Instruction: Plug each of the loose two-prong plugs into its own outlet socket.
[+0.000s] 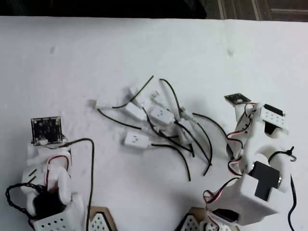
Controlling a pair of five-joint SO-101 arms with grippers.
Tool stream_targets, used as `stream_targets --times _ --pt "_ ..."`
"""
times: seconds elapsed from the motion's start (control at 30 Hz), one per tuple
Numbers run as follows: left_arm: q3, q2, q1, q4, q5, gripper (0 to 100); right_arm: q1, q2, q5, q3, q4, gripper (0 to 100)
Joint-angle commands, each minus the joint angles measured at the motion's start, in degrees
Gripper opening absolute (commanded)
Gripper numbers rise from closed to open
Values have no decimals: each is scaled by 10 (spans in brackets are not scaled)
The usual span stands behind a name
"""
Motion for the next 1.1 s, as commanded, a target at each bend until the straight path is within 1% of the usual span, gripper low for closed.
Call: stream_targets --times 0.0,0.13,0.37,0.43,0.53,0.7,0.8,0.9,1.07 --pt "-3 -4 3 -10 0 24 3 -4 4 -20 22 89" --pt "-3 -4 3 -10 0 24 -1 0 32 -19 37 84" --pt "-3 -4 3 -10 0 24 9 2 38 -18 37 84" --pt "-3 -4 3 -10 0 24 10 3 58 -17 37 84" --pt "-3 -4 3 -10 0 24 17 12 69 -17 37 83" --pt "-3 -4 3 -10 0 24 19 58 70 -18 16 17" --pt "-3 -4 3 -10 0 24 18 64 70 -26 20 17" --pt "-3 -4 3 -10 0 24 14 33 71 -26 43 17" --pt "-3 -4 4 -10 0 24 -24 -98 71 -26 143 17"
